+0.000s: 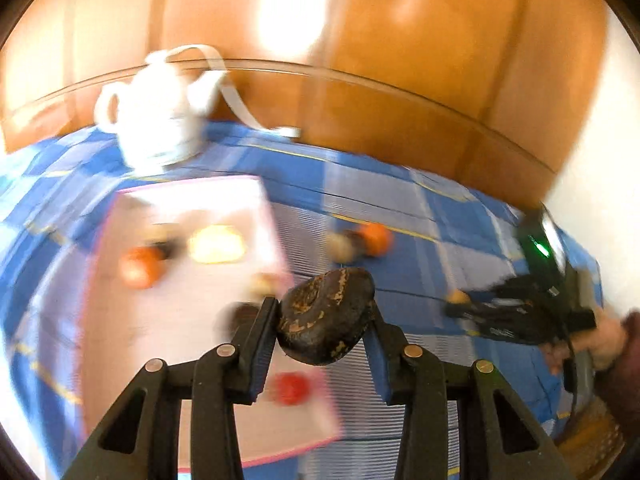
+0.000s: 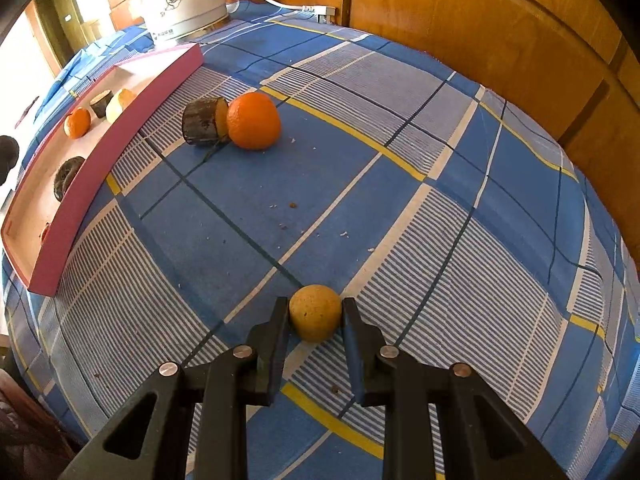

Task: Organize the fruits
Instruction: 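Carry the lumpy tuber over the tray with the left while the right holds the potato, then lower the dark lumpy tuber into the tray and open the left gripper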

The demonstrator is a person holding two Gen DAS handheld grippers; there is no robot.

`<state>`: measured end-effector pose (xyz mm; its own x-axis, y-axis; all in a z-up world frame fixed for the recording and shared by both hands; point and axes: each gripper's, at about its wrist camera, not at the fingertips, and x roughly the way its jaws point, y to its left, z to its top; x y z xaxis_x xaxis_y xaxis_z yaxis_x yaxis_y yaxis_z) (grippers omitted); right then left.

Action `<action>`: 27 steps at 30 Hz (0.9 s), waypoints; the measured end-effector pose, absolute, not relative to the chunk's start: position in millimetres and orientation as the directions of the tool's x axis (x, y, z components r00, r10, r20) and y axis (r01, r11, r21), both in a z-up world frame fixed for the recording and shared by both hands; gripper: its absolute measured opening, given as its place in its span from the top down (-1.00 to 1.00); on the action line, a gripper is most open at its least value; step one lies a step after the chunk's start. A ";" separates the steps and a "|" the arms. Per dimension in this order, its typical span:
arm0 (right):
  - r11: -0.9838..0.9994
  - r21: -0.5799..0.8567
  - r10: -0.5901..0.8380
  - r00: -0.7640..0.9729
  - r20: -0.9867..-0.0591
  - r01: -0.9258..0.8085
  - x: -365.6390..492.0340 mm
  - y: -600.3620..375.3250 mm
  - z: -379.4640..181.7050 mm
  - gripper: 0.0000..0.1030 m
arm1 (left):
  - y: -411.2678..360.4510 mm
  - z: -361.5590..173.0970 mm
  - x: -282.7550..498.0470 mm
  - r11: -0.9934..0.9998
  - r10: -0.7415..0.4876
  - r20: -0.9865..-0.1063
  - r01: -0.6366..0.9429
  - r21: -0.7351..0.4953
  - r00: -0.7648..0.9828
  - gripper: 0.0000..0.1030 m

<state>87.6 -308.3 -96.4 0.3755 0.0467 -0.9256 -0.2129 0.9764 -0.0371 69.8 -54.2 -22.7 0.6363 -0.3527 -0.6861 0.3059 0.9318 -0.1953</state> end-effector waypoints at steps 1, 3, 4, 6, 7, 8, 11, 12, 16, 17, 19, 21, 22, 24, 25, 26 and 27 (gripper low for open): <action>0.976 -0.041 0.044 0.377 -0.925 -0.214 87.2 -307.3 -96.5 0.50 | -39.0 -21.7 72.0 0.941 -0.332 -0.687 0.271 -0.200 0.647 0.19; 0.976 -0.044 0.041 0.379 -0.925 -0.213 86.1 -305.3 -96.7 0.50 | -6.3 -23.7 75.2 0.958 -0.286 -0.695 0.192 -0.212 0.660 0.19; 0.976 -0.044 0.040 0.379 -0.925 -0.211 86.0 -304.7 -96.8 0.50 | 3.6 -26.1 77.0 0.963 -0.267 -0.702 0.164 -0.213 0.661 0.19; 0.977 -0.047 0.036 0.380 -0.924 -0.208 85.7 -303.6 -97.4 0.50 | 25.8 -32.9 82.0 0.967 -0.242 -0.722 0.103 -0.232 0.649 0.19; 0.977 -0.049 0.034 0.380 -0.924 -0.206 85.9 -303.3 -98.0 0.50 | 34.3 -35.8 84.6 0.965 -0.243 -0.729 0.083 -0.249 0.640 0.19; 0.977 -0.051 0.032 0.381 -0.924 -0.205 86.0 -303.3 -98.1 0.50 | 41.5 -39.6 88.1 0.961 -0.246 -0.736 0.059 -0.270 0.631 0.19; 0.978 -0.055 0.028 0.383 -0.923 -0.203 85.6 -301.9 -98.0 0.50 | 47.3 -45.5 95.2 0.954 -0.260 -0.746 0.044 -0.295 0.613 0.19; 0.978 -0.054 0.029 0.383 -0.923 -0.202 85.5 -301.6 -98.2 0.50 | 46.8 -47.6 98.4 0.952 -0.266 -0.748 0.044 -0.302 0.608 0.19; 0.978 -0.053 0.029 0.384 -0.923 -0.200 85.4 -301.8 -98.0 0.50 | 34.0 -53.2 116.4 0.953 -0.271 -0.760 0.050 -0.300 0.591 0.19; 0.978 -0.052 0.030 0.384 -0.923 -0.202 85.4 -302.3 -98.0 0.50 | 29.6 -55.1 123.2 0.953 -0.272 -0.764 0.053 -0.299 0.585 0.19; 0.978 -0.053 0.029 0.384 -0.923 -0.202 85.4 -302.1 -98.2 0.50 | 21.3 -57.5 134.6 0.954 -0.273 -0.768 0.056 -0.296 0.579 0.19; 0.978 -0.053 0.029 0.384 -0.923 -0.202 85.1 -301.6 -98.2 0.50 | 13.8 -62.7 147.6 0.961 -0.253 -0.781 0.054 -0.271 0.571 0.19; 0.978 -0.053 0.029 0.383 -0.923 -0.201 85.1 -301.5 -98.4 0.50 | 11.6 -64.7 152.1 0.963 -0.248 -0.784 0.055 -0.265 0.569 0.19; 0.978 -0.053 0.029 0.383 -0.923 -0.203 85.0 -301.9 -99.4 0.50 | 7.5 -70.4 159.8 0.967 -0.238 -0.797 0.061 -0.246 0.556 0.18; 0.978 -0.054 0.029 0.383 -0.923 -0.203 84.9 -301.6 -99.5 0.50 | 6.2 -72.6 161.9 0.968 -0.236 -0.801 0.062 -0.243 0.551 0.17; 0.977 -0.055 0.028 0.383 -0.923 -0.204 85.1 -301.3 -100.1 0.50 | 5.7 -73.9 163.0 0.968 -0.240 -0.800 0.068 -0.243 0.549 0.13; 0.977 -0.055 0.028 0.383 -0.923 -0.205 85.2 -301.3 -100.4 0.50 | 5.0 -74.0 162.0 0.969 -0.236 -0.799 0.073 -0.235 0.553 0.10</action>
<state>85.2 -301.3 -100.4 0.3827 0.0279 -0.9235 -0.2048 0.9772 -0.0553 162.0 5.0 -74.0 0.5529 -0.2359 -0.7991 0.0734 0.9692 -0.2353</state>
